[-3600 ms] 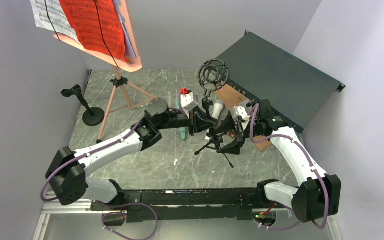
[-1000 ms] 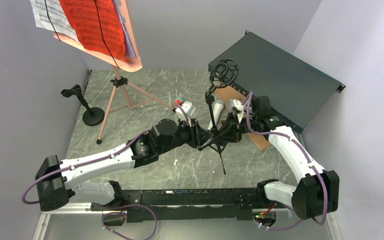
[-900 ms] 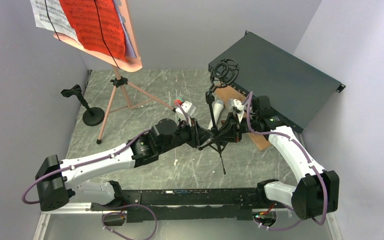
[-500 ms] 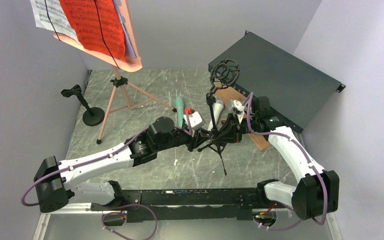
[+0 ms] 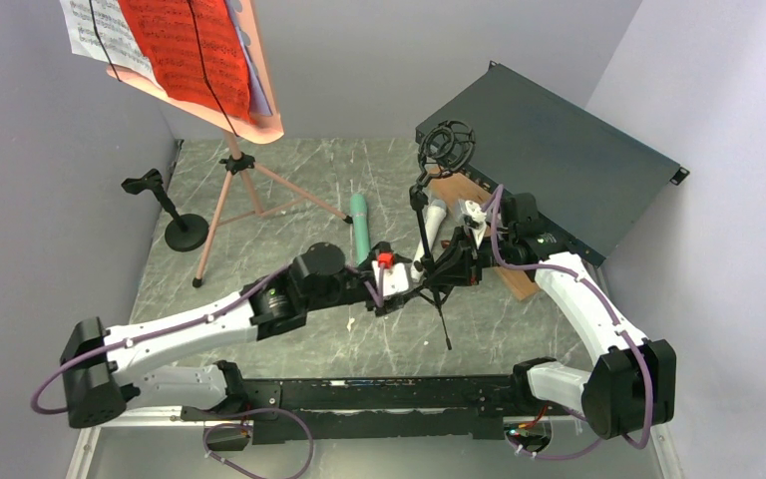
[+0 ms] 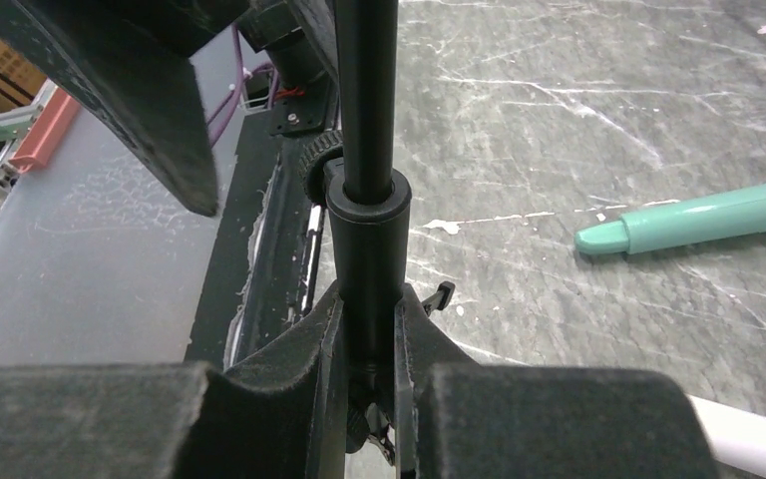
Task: Pack up the instrument practice props
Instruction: Unscrew the knob on the microphone stand.
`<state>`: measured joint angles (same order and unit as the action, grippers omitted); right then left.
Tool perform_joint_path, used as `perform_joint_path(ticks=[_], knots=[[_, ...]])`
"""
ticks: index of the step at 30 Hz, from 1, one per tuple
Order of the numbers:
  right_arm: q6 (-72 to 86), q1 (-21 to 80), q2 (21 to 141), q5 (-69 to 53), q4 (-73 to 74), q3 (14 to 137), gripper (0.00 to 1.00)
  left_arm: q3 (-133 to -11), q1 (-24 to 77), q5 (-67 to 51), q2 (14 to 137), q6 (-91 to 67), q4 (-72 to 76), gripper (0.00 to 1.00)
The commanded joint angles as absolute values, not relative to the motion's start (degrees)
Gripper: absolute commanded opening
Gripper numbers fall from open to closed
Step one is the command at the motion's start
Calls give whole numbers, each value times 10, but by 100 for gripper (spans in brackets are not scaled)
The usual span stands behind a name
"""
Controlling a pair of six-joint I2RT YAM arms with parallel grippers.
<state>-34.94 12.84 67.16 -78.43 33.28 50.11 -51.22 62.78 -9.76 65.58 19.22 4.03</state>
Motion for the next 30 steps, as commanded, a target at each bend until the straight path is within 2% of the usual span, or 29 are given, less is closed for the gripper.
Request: perform_joint_path(ticks=[1,5,8,11,14,21,30], knots=[[-359,128,667,-807,312,511,0,-434,634,-66,576,16,145,78],[-357,128,669,-806,308,510,0,-389,633,8,557,-147,195,87],[-353,128,669,-805,304,509,0,-404,632,63,576,-244,180,88],[-350,128,669,-806,302,508,0,-430,626,64,600,-305,175,86],[-350,128,667,-804,301,508,0,-442,620,36,615,-344,199,84],[-350,128,667,-804,301,508,0,-432,605,27,627,-430,255,72],[-349,128,667,-805,300,507,0,-443,600,49,651,-476,242,59]])
